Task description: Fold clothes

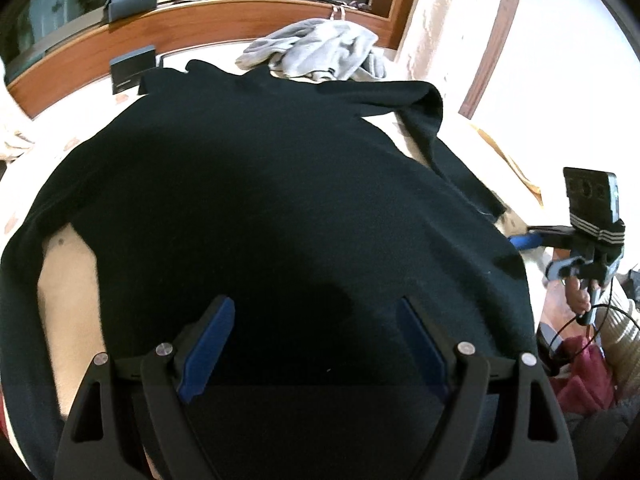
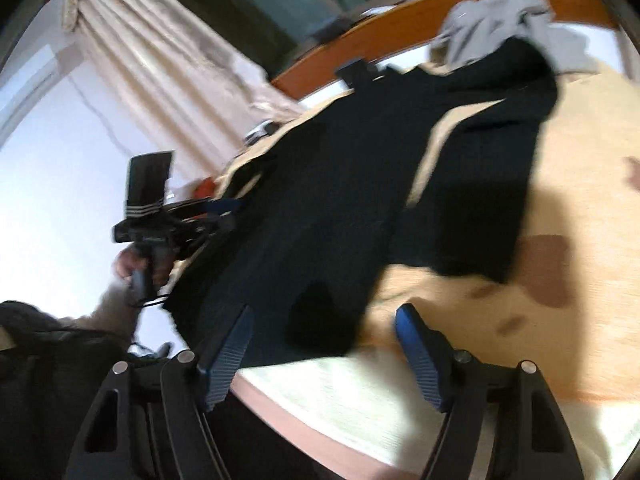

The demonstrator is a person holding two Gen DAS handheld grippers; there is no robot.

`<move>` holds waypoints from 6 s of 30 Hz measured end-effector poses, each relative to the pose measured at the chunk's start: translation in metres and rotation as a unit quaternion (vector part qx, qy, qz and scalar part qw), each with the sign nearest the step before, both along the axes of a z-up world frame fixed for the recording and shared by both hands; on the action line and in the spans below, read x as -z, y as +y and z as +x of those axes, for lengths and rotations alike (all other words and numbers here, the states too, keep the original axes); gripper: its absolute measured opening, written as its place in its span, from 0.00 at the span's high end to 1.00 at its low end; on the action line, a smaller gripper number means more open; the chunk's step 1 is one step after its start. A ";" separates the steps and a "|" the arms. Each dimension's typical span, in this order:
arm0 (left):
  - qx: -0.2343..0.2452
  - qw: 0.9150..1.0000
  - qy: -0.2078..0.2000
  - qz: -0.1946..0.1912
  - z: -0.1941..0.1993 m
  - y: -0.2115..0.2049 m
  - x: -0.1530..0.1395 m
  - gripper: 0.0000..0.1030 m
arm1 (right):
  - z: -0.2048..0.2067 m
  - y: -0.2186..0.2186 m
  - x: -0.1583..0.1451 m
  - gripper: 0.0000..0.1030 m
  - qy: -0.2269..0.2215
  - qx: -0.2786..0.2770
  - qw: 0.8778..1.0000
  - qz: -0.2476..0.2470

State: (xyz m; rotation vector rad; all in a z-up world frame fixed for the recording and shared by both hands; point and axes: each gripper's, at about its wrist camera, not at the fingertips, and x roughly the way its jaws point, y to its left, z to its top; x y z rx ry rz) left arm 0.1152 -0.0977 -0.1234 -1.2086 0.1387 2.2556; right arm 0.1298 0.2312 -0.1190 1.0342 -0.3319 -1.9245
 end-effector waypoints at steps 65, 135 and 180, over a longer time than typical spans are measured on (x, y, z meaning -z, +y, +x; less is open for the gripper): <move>0.009 1.000 0.003 -0.005 0.020 -0.036 0.014 0.16 | 0.060 -0.031 -0.033 0.96 0.060 0.141 0.933 0.326; -0.141 0.986 -0.027 0.090 -0.123 -0.014 -0.021 0.00 | -0.107 0.005 0.009 0.24 0.034 0.231 0.933 0.273; -0.174 0.983 0.021 -0.058 -0.122 -0.005 0.031 0.00 | -0.140 -0.028 0.010 0.50 0.014 0.276 0.923 0.269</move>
